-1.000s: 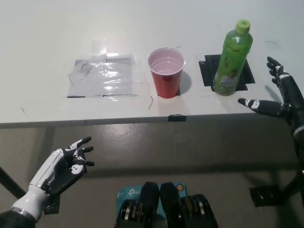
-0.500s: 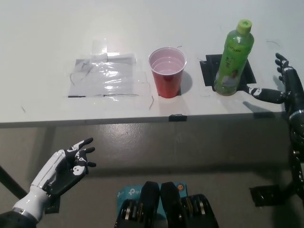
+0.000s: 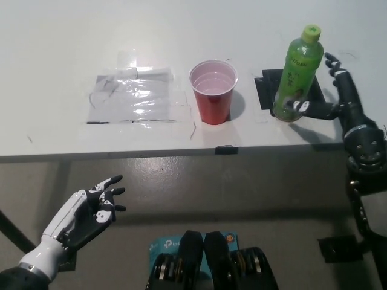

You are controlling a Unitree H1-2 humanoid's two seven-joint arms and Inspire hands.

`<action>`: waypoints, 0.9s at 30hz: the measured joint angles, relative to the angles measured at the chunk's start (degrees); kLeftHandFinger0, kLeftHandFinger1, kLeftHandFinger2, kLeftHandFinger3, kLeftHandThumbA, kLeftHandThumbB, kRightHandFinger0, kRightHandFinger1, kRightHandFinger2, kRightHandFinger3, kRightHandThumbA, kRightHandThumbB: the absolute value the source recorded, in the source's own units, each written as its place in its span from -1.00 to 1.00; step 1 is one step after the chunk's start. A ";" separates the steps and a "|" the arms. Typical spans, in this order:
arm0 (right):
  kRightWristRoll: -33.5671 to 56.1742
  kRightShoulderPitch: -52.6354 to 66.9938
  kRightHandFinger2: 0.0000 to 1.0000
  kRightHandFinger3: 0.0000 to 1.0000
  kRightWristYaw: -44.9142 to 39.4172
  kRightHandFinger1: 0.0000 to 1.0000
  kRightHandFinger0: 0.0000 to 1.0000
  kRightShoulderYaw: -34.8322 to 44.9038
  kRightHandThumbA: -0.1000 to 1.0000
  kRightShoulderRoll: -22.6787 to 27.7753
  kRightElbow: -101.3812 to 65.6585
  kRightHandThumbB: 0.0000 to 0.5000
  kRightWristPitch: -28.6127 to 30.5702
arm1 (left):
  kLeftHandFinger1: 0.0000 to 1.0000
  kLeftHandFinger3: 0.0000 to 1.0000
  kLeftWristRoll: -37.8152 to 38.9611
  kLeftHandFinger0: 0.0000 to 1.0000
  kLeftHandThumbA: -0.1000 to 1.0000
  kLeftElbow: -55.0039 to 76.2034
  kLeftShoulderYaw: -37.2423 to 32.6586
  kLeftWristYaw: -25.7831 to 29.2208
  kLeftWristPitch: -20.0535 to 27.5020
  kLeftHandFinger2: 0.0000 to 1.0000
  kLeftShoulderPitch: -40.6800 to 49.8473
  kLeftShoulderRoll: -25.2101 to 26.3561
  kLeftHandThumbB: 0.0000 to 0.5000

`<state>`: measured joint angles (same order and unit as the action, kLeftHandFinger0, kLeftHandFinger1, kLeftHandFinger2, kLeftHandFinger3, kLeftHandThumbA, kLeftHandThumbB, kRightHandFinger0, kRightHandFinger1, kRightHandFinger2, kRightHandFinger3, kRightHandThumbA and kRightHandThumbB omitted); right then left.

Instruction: The robot uses its right hand to pick up a bottle kept in the middle of the desk and tilt it into a cup kept next to it to pour water out

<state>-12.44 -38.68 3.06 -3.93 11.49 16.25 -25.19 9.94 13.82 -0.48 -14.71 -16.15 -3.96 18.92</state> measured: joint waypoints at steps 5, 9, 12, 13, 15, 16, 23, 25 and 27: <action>-0.86 -0.04 1.00 1.00 0.00 1.00 1.00 -0.86 0.76 0.00 2.00 1.00 0.00 | 0.82 1.00 -0.02 0.48 0.30 0.01 -0.15 -0.17 0.00 1.00 -0.06 0.00 -0.51; -1.46 -0.18 1.00 1.00 0.15 1.00 1.00 -0.85 0.73 0.00 4.23 1.00 0.03 | 0.84 1.00 -0.03 0.49 0.30 0.01 -0.23 -0.30 0.00 1.00 -0.02 0.00 -0.56; -1.69 -0.80 1.00 1.00 0.45 1.00 1.00 -0.85 0.68 -0.02 6.25 0.98 0.03 | 0.83 1.00 -0.02 0.46 0.30 0.01 -0.24 -0.41 0.01 1.00 -0.01 0.00 -0.56; -1.75 -1.24 1.00 1.00 0.68 1.00 1.00 -0.85 0.67 -0.03 6.96 1.00 0.07 | 0.82 1.00 -0.03 0.46 0.30 0.01 -0.26 -0.42 0.01 1.00 -0.01 0.00 -0.56; -1.88 -2.04 1.00 1.00 1.26 1.00 1.00 -0.85 0.64 -0.06 8.33 1.00 0.24 | 0.80 1.00 -0.06 0.43 0.31 0.01 -0.41 -0.44 0.01 1.00 0.02 0.00 -0.56; -1.92 -2.34 1.00 1.00 1.49 1.00 1.00 -0.84 0.66 -0.09 8.82 1.00 0.38 | 0.80 1.00 -0.08 0.42 0.31 0.01 -0.49 -0.44 0.02 1.00 0.05 0.00 -0.53; -2.51 -4.88 1.00 1.00 3.12 1.00 1.00 -0.86 0.72 -1.11 11.46 1.00 1.08 | 0.82 1.00 -0.27 0.45 0.35 0.01 -1.38 -0.48 0.02 1.00 0.11 0.00 -0.56; -2.98 -5.69 1.00 1.00 3.48 1.00 1.00 -1.12 0.70 -1.32 11.58 1.00 1.09 | 0.83 1.00 -0.28 0.49 0.36 0.01 -1.54 -0.54 0.02 1.00 0.11 0.01 -0.58; -3.35 -6.31 1.00 1.00 3.71 1.00 1.00 -1.35 0.70 -1.51 11.58 1.00 1.20 | 0.82 1.00 -0.29 0.50 0.34 0.01 -1.58 -0.63 0.03 1.00 0.12 0.01 -0.58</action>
<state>-15.78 -45.00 6.77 -5.28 9.98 27.83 -23.99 9.64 13.83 -2.06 -15.33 -16.12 -3.84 18.92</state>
